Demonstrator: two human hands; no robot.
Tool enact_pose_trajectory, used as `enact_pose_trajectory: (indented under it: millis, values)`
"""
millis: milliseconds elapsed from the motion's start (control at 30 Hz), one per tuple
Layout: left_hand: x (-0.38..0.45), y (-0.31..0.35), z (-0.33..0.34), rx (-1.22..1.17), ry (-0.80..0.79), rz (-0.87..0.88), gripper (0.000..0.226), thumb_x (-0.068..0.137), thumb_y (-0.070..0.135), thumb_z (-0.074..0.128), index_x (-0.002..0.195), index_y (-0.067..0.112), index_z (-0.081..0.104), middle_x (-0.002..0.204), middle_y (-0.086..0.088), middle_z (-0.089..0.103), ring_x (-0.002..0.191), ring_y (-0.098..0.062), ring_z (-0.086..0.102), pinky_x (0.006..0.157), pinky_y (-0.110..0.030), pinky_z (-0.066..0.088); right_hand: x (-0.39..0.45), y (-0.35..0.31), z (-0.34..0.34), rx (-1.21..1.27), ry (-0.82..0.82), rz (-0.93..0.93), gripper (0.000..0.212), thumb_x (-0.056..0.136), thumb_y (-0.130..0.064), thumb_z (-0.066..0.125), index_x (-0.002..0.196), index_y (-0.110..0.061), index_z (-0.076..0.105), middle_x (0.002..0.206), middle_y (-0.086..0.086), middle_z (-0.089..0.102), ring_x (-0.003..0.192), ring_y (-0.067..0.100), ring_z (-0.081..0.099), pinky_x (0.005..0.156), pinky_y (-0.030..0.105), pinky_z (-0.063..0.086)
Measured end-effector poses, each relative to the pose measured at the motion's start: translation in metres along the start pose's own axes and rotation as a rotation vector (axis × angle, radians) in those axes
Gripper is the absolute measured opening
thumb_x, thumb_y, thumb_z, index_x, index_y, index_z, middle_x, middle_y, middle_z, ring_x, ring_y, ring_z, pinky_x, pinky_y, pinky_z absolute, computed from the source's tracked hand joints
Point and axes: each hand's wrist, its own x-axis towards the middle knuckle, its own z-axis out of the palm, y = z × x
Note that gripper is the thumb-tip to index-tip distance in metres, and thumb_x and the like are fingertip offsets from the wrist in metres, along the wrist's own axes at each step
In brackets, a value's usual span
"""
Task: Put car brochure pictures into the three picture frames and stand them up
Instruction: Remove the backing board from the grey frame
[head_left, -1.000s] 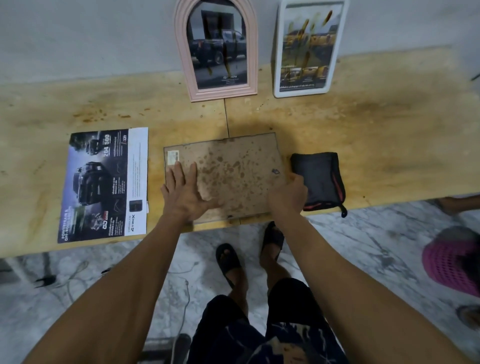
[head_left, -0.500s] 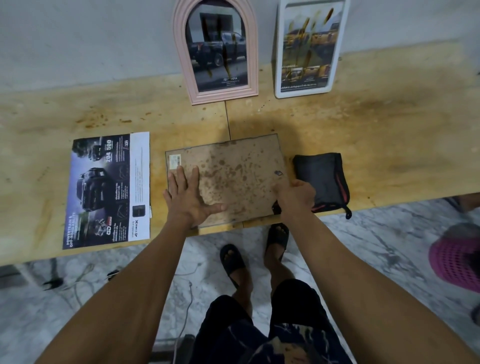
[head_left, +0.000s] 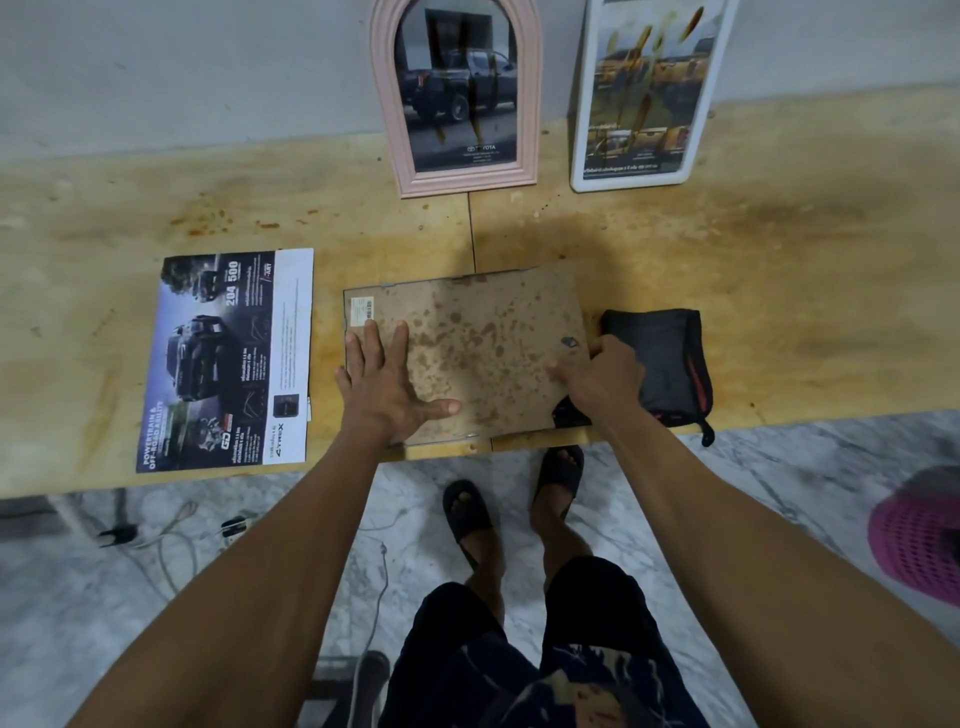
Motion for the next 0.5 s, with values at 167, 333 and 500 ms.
enact_pose_trajectory:
  millis: [167, 333, 500]
  values:
    - [-0.0012, -0.0009, -0.0015, -0.017, -0.011, 0.001, 0.134, 0.062, 0.08, 0.07, 0.159, 0.034, -0.009, 0.164, -0.005, -0.027, 0.149, -0.03, -0.029, 0.119, -0.061, -0.006, -0.0018, 0.0, 0.0024, -0.128, 0.007, -0.018, 0.045, 0.07, -0.05, 0.077, 0.096, -0.021, 0.054, 0.112, 0.008, 0.059, 0.098, 0.028, 0.058, 0.09, 0.048, 0.051]
    - [-0.0022, 0.0016, -0.0049, -0.051, -0.003, -0.01, 0.135, 0.06, 0.074, 0.077, 0.16, 0.035, -0.004, 0.166, -0.004, -0.024, 0.15, -0.029, -0.026, 0.119, -0.061, -0.005, -0.0039, -0.0005, -0.0022, -0.157, 0.0, -0.008, 0.04, 0.078, -0.046, 0.073, 0.099, -0.021, 0.05, 0.112, 0.006, 0.052, 0.109, 0.028, 0.048, 0.097, 0.046, 0.043]
    - [-0.0023, 0.0014, -0.0043, -0.066, 0.012, -0.015, 0.135, 0.06, 0.072, 0.079, 0.16, 0.036, -0.004, 0.166, -0.002, -0.023, 0.151, -0.028, -0.026, 0.119, -0.061, -0.005, -0.003, -0.0015, 0.0006, -0.095, -0.001, -0.004, 0.039, 0.077, -0.039, 0.076, 0.098, -0.021, 0.05, 0.102, 0.002, 0.054, 0.111, 0.026, 0.049, 0.094, 0.048, 0.047]
